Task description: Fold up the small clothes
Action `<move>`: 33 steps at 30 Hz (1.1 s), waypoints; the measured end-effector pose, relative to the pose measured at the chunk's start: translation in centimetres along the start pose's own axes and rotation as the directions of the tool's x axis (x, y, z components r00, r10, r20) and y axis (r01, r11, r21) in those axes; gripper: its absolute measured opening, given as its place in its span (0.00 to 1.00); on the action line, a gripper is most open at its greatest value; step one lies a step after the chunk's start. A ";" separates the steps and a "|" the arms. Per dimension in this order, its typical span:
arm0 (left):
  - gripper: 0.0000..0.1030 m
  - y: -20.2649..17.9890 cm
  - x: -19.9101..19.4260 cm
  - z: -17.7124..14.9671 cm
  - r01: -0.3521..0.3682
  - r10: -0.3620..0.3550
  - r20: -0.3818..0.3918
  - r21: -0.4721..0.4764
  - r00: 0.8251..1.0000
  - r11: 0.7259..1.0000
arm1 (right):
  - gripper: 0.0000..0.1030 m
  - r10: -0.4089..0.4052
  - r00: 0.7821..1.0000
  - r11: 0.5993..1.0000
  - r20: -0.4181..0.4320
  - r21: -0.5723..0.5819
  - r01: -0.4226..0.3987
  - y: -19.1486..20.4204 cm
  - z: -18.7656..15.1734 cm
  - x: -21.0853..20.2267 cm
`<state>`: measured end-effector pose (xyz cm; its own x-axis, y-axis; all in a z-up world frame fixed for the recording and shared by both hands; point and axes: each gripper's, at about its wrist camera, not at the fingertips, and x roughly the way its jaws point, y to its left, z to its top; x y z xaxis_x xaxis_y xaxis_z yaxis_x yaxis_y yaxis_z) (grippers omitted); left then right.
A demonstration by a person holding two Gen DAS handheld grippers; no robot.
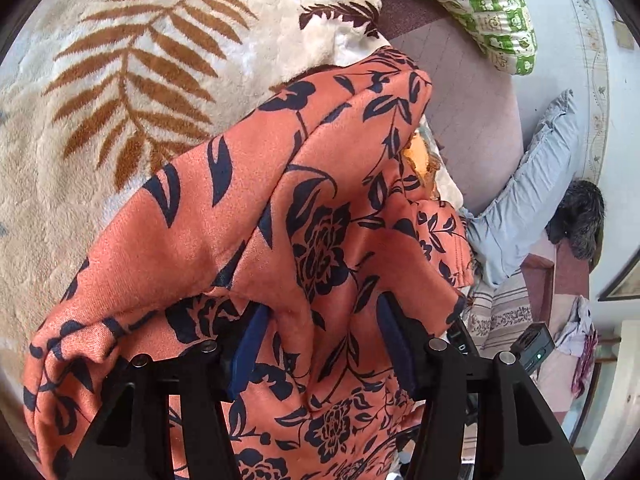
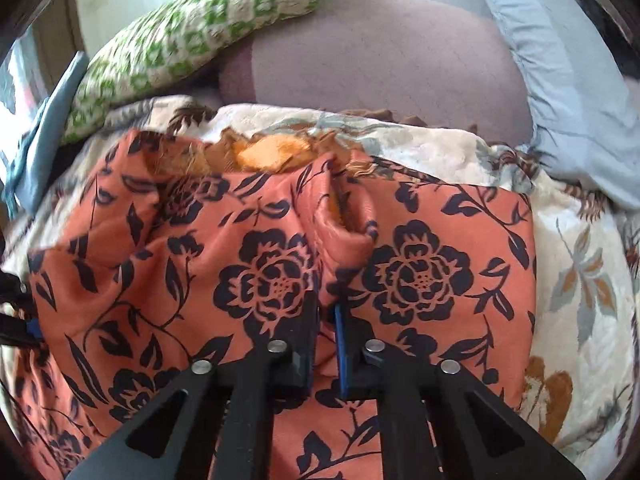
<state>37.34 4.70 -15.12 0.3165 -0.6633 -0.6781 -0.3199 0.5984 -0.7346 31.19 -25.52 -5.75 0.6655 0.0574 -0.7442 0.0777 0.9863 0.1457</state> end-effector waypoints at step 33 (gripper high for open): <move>0.43 2.9 -5.7 0.0 0.081 -0.067 0.178 -0.071 0.982 0.994 | 0.47 0.321 0.940 0.738 0.115 0.591 -0.324 -10.9 -6.9 -0.9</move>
<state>34.61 10.21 -13.41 0.4908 -0.6116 -0.6205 -0.3557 0.5095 -0.7835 24.58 -35.23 -11.19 0.7362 0.3523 -0.5778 0.2807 0.6180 0.7344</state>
